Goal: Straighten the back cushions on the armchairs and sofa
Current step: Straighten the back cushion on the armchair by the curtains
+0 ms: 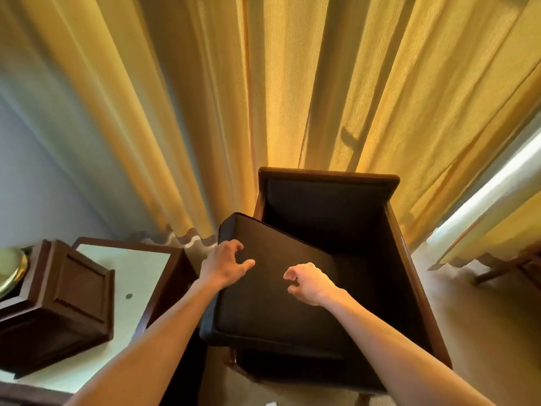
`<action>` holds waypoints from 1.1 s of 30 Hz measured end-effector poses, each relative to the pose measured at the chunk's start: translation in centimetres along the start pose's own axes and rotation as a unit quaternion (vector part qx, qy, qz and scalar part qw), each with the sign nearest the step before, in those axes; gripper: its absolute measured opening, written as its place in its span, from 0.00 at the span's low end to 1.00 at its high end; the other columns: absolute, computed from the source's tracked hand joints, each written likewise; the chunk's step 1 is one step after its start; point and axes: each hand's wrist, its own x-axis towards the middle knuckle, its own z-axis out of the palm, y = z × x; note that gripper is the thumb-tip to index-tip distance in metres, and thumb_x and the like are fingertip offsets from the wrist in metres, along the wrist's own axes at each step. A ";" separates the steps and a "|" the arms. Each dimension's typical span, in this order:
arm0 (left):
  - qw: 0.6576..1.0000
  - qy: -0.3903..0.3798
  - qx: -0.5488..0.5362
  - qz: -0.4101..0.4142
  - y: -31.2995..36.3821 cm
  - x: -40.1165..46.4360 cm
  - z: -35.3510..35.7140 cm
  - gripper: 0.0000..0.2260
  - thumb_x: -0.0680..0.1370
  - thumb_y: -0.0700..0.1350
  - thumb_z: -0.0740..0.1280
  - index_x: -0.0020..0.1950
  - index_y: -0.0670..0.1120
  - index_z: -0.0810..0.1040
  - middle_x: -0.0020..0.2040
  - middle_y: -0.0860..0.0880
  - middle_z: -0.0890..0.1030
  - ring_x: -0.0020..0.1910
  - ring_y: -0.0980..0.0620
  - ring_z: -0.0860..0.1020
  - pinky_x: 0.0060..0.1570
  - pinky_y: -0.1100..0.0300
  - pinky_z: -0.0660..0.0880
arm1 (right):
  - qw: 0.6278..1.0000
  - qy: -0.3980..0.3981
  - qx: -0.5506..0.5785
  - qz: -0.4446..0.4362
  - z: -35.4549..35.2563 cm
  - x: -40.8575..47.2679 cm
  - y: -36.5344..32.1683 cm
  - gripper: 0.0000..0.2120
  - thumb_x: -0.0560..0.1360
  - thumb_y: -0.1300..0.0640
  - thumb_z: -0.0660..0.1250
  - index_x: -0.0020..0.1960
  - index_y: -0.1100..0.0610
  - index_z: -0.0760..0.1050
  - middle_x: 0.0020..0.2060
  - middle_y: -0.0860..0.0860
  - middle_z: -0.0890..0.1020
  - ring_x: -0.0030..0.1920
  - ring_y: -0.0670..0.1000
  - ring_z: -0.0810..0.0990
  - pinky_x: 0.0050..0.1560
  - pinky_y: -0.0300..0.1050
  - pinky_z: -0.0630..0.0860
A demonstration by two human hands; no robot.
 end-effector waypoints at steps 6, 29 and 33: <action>0.997 0.009 -0.006 -0.080 -4.2 4.0 5.0 0.31 0.74 0.59 0.70 0.72 0.50 0.66 0.69 0.48 0.71 0.67 0.46 0.71 0.58 0.47 0.74 | 1.000 -0.014 0.026 0.000 4.9 6.4 2.1 0.20 0.80 0.55 0.66 0.71 0.52 0.70 0.70 0.50 0.71 0.70 0.51 0.71 0.69 0.47 0.70; 0.943 -0.017 -0.202 -0.263 -6.6 10.9 10.1 0.58 0.53 0.65 0.81 0.76 0.45 0.61 0.71 0.45 0.72 0.69 0.45 0.71 0.68 0.47 0.70 | 0.990 -0.101 0.094 -0.041 1.5 25.2 6.4 0.62 0.61 0.44 0.82 0.81 0.51 0.46 0.81 0.51 0.48 0.80 0.55 0.48 0.77 0.55 0.55; 0.970 -0.008 -0.155 -0.189 -3.2 9.9 10.0 0.58 0.56 0.67 0.79 0.77 0.45 0.57 0.74 0.44 0.68 0.72 0.45 0.67 0.71 0.46 0.66 | 0.971 -0.094 0.221 -0.009 -3.6 24.7 8.2 0.62 0.57 0.38 0.82 0.81 0.49 0.49 0.80 0.51 0.53 0.78 0.55 0.54 0.75 0.54 0.57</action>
